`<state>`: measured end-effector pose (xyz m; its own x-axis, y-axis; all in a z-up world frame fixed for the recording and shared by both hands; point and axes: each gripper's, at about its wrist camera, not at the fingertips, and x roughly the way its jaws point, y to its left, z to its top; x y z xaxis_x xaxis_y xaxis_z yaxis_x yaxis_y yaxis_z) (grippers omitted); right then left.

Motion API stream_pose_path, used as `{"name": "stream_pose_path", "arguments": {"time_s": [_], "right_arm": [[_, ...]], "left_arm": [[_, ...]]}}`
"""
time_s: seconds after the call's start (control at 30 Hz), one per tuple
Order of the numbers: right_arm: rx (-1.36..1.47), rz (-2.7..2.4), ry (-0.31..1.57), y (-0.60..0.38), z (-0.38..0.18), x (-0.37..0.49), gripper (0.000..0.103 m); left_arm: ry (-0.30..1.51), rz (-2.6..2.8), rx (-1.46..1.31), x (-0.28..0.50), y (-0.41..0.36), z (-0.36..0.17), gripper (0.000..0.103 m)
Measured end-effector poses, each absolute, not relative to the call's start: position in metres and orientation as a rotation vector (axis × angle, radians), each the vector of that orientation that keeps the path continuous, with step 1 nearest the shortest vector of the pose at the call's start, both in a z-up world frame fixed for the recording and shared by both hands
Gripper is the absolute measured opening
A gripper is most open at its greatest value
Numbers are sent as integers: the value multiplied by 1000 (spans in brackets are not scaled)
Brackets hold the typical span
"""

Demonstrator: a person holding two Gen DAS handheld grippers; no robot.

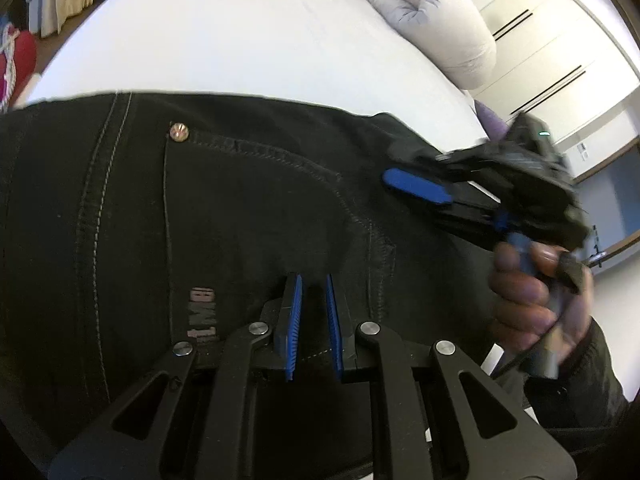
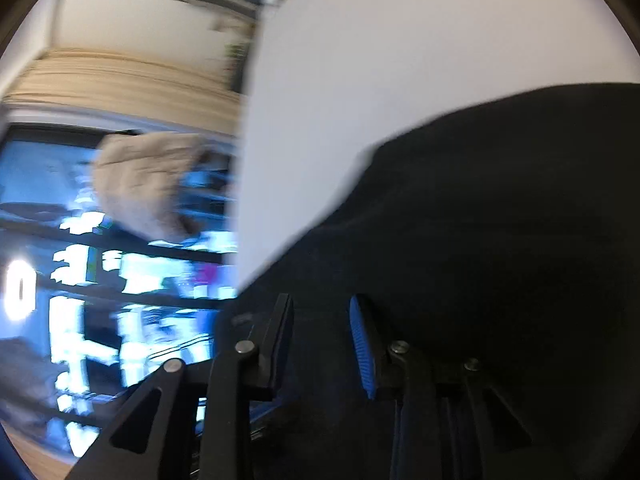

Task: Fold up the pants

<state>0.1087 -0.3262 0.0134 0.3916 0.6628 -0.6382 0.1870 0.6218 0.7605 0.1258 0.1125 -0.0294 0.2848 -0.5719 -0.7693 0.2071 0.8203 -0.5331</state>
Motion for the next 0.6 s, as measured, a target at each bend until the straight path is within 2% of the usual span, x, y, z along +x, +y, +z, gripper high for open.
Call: {"name": "stream_pose_path", "arguments": {"time_s": [0.03,0.13,0.27,0.37,0.5,0.6], "right_arm": [[939,332,1167,-336,0,109,0],[1086,280,1114,-377,-20,94,0],[994,46,1001,-441,-3,63,0],[1067,-102,925,-503,-1,40,0],[971,-364,877,-558,22,7,0],[1015,-560,816,-596,44,-33,0]], "left_arm": [[1173,-538,-361,126,112,-31,12],[1171,-539,-337,127,108,-33,12],[1173,-539,-347,130,108,-36,12],[1176,-540,-342,130,109,-37,12],[1175,-539,-345,129,109,-38,12],[1171,-540,-348,129,114,-39,12]]}}
